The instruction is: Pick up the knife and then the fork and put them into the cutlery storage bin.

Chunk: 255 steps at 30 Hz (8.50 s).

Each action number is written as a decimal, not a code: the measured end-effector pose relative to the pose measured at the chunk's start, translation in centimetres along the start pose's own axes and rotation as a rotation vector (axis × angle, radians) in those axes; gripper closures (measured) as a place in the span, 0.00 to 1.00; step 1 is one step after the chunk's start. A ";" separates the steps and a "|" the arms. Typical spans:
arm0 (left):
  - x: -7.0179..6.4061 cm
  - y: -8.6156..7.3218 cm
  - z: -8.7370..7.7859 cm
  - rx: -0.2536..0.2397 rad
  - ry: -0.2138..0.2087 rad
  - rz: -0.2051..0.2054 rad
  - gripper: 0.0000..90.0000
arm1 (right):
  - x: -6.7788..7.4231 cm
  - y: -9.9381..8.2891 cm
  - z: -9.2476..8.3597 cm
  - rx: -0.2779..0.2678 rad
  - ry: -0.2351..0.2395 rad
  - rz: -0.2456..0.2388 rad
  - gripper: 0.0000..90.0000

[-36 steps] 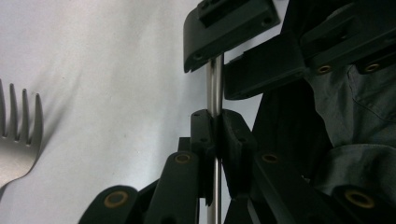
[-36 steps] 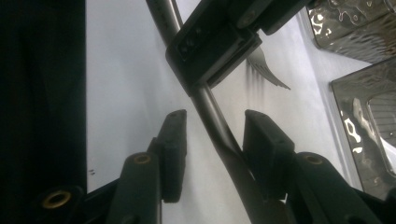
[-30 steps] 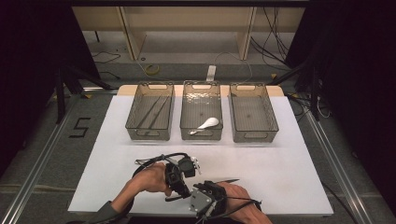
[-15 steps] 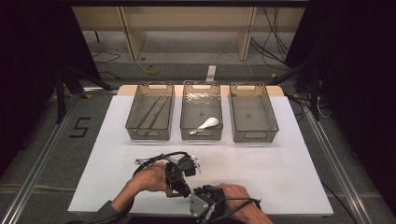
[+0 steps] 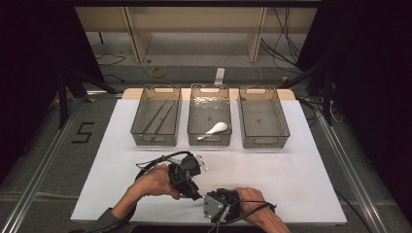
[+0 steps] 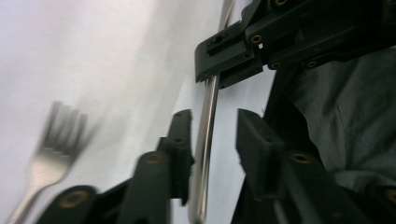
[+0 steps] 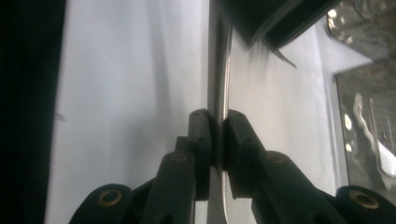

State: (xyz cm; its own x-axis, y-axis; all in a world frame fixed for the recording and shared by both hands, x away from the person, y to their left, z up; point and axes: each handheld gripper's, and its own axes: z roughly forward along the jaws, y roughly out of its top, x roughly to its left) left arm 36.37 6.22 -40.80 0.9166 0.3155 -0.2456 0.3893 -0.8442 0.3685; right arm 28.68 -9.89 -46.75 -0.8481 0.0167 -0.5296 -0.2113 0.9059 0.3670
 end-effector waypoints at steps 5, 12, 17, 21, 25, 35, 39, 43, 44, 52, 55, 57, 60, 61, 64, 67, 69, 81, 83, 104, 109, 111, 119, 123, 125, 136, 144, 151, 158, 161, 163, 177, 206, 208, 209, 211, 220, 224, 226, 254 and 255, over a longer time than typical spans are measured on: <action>0.3 -0.2 -1.4 -0.103 0.071 -0.022 0.48 | -0.9 -0.8 -0.3 0.009 -0.023 0.044 0.92; 1.9 -1.5 -3.6 -0.265 0.163 -0.069 0.35 | -2.4 -2.6 -1.0 0.033 -0.052 0.164 0.92; 3.2 -3.0 -4.4 -0.329 0.242 -0.112 0.29 | -4.1 -4.5 -1.5 0.043 -0.094 0.263 0.92; 4.2 -4.6 -4.4 -0.374 0.266 -0.157 0.26 | -5.7 -6.1 -2.3 0.028 -0.127 0.368 0.92; 5.3 -6.3 -4.2 -0.378 0.308 -0.191 0.26 | -7.3 -7.4 -2.9 0.023 -0.143 0.459 0.92; 5.6 -8.7 -4.0 -0.543 0.319 -0.256 0.23 | -12.1 -9.6 -3.9 0.008 -0.174 0.693 0.92; 5.4 -9.2 -3.4 -0.549 0.329 -0.258 0.21 | -14.6 -10.2 -4.5 -0.004 -0.180 0.774 0.92; 4.9 -9.5 -3.3 -0.574 0.322 -0.260 0.19 | -16.8 -10.5 -4.7 0.002 -0.188 0.805 0.92; 4.9 -9.6 -3.4 -0.581 0.323 -0.257 0.18 | -17.3 -10.6 -4.8 0.013 -0.192 0.805 0.92; 4.6 -10.6 -3.9 -0.654 0.309 -0.275 0.18 | -20.6 -11.0 -4.3 0.046 -0.195 0.853 0.92; 4.4 -10.9 -3.9 -0.655 0.323 -0.275 0.17 | -21.5 -11.1 -3.9 0.055 -0.191 0.871 0.92; 4.4 -11.0 -3.9 -0.657 0.332 -0.277 0.17 | -22.2 -11.3 -3.6 0.061 -0.190 0.894 0.92; 4.2 -11.0 -3.9 -0.658 0.334 -0.279 0.17 | -23.3 -11.6 -3.1 0.075 -0.189 0.918 0.92; 4.2 -11.0 -3.9 -0.656 0.334 -0.277 0.17 | -23.8 -11.6 -2.9 0.086 -0.189 0.922 0.92; 4.2 -11.1 -3.9 -0.657 0.341 -0.276 0.17 | -24.8 -11.8 -2.6 0.088 -0.189 0.946 0.92; 4.3 -11.1 -4.0 -0.671 0.343 -0.279 0.17 | -25.7 -12.1 -2.3 0.104 -0.193 0.963 0.92; 4.3 -11.2 -4.0 -0.672 0.339 -0.284 0.17 | -26.4 -12.4 -2.0 0.118 -0.194 0.982 0.92; 4.3 -11.2 -4.1 -0.686 0.336 -0.280 0.17 | -28.4 -14.0 0.4 0.194 -0.197 1.070 0.92; 4.2 -11.2 -4.1 -0.679 0.334 -0.276 0.18 | -28.6 -14.2 0.8 0.201 -0.199 1.073 0.92; 4.2 -11.1 -4.0 -0.658 0.340 -0.264 0.18 | -29.5 -12.8 0.6 0.177 -0.181 1.029 0.56; 4.3 -11.0 -3.8 -0.639 0.339 -0.265 0.18 | -28.6 -12.7 -0.4 0.092 -0.147 1.064 0.46; 4.4 -11.0 -3.8 -0.637 0.336 -0.269 0.18 | -28.0 -12.5 -1.0 0.060 -0.145 1.063 0.44; 4.7 -10.6 -3.7 -0.603 0.335 -0.267 0.18 | -24.7 -11.4 -3.7 -0.066 -0.117 1.051 0.40; 4.9 -10.3 -3.9 -0.587 0.336 -0.269 0.18 | -22.1 -10.9 -4.6 -0.096 -0.097 1.017 0.40; 5.1 -10.2 -3.9 -0.570 0.328 -0.264 0.18 | -20.6 -10.8 -5.0 -0.120 -0.077 1.015 0.40; 7.0 -9.2 -3.4 -0.363 0.375 -0.207 0.19 | -13.7 -10.4 -5.6 -0.215 -0.009 1.005 0.37; 8.0 -8.8 -2.7 -0.215 0.378 -0.153 0.27 | -9.6 -10.7 -5.1 -0.243 0.023 1.012 0.35; 8.7 -8.7 -2.0 -0.121 0.379 -0.122 0.33 | -7.8 -10.6 -5.6 -0.264 0.016 0.991 0.35; 9.1 -8.4 -1.5 -0.049 0.350 -0.102 0.40 | -6.9 -10.5 -5.7 -0.266 0.026 0.991 0.35; 9.3 -8.3 -1.2 -0.016 0.347 -0.088 0.44 | -6.4 -10.5 -5.8 -0.266 0.029 0.993 0.35; 9.4 -8.3 -1.0 -0.003 0.343 -0.081 0.46 | -6.1 -10.4 -5.8 -0.270 0.035 0.994 0.34; 9.6 -8.0 0.1 0.066 0.312 -0.040 0.65 | -5.1 -10.1 -6.0 -0.278 0.058 0.995 0.33; 9.0 -7.8 0.3 0.145 0.268 0.039 0.91 | -5.0 -10.0 -5.7 -0.252 0.073 0.986 0.33; 8.9 -7.8 0.3 0.141 0.269 0.040 0.91 | -5.0 -10.0 -5.7 -0.253 0.073 0.984 0.33; 8.9 -7.8 0.3 0.140 0.269 0.036 0.91 | -5.0 -10.0 -5.7 -0.253 0.074 0.984 0.33; 8.9 -7.9 0.4 0.123 0.266 0.015 0.91 | -5.0 -9.9 -5.7 -0.255 0.074 0.983 0.33; 8.4 -7.1 -0.6 0.072 0.193 -0.098 0.91 | -5.0 -9.8 -5.7 -0.262 0.081 0.977 0.33; 8.3 -6.8 -0.4 0.058 0.220 -0.110 0.92 | -5.0 -9.5 -5.6 -0.262 0.086 0.969 0.33; 8.1 -6.8 -0.4 0.063 0.216 -0.115 0.92 | -5.0 -9.5 -5.6 -0.260 0.087 0.969 0.33; 2.8 -2.7 -0.7 -0.004 0.024 -0.066 0.92 | -3.4 -1.4 -3.6 -0.302 0.125 0.607 0.34; 2.7 -2.6 -0.6 -0.003 0.022 -0.063 0.92 | -3.3 -1.2 -3.5 -0.298 0.121 0.594 0.34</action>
State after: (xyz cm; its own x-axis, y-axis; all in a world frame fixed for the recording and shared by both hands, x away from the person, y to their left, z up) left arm 37.87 9.48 -41.84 0.8922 0.3773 -0.2485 0.4463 -0.8211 0.3559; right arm 30.02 -12.49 -42.77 -0.9063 0.4131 -0.0895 0.1976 0.6013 0.7742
